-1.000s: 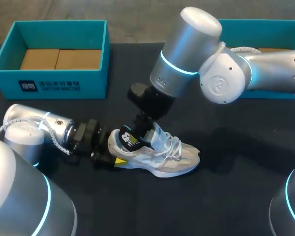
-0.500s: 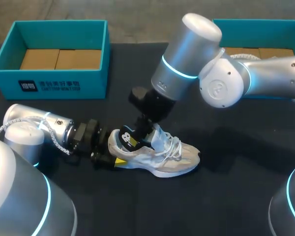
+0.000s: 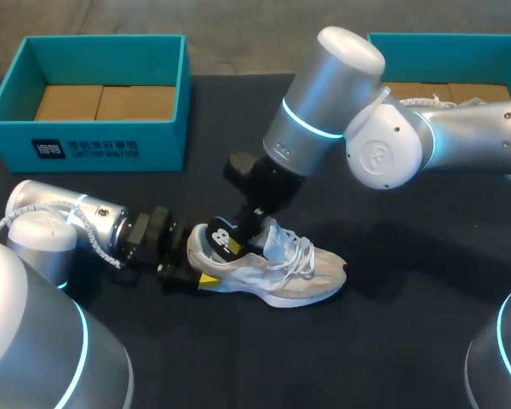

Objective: Take the shoe out of the shoebox, open the shoe tongue, remove and reinsert the insole, then place the shoe into the shoebox

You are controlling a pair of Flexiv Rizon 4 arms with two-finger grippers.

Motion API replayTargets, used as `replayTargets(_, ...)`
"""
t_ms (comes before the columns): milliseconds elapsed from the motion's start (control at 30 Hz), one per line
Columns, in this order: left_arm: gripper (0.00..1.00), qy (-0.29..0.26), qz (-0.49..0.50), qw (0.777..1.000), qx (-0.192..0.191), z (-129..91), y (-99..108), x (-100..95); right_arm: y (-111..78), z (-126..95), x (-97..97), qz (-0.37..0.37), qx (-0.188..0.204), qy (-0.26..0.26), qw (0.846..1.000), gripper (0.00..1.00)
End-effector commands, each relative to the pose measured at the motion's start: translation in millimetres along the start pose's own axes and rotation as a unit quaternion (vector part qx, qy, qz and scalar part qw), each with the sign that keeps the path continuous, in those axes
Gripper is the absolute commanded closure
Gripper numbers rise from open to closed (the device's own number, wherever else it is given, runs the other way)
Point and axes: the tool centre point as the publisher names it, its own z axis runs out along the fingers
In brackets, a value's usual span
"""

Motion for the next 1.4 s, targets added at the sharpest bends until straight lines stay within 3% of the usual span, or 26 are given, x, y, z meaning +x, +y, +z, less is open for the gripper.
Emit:
replayTargets(33, 1.0, -0.001, 0.0, 1.0, 0.0, 0.8, 1.1, 0.1, 2.6, 1.0, 1.0, -0.002, 0.001, 0.001, 1.0, 1.0)
replayTargets(433, 1.0, -0.001, 0.0, 1.0, 0.0, 0.8, 1.1, 0.1, 6.1, -5.7, 4.9, -0.031, -0.014, 0.008, 0.999, 1.0)
replayTargets(967, 1.0, -0.001, 0.0, 1.0, 0.0, 0.8, 1.1, 0.1, 14.6, -33.7, 8.6, -0.119, -0.086, 0.03, 0.989, 1.0)
replayTargets(1233, 1.0, -0.001, 0.0, 1.0, 0.0, 0.8, 1.1, 0.1, 27.5, -48.4, 14.1, -0.169, -0.133, 0.032, 0.976, 1.0)
replayTargets(1400, 1.0, -0.001, 0.0, 1.0, 0.0, 0.8, 1.1, 0.1, 38.9, -57.1, 21.1, -0.196, -0.131, 0.033, 0.971, 1.0)
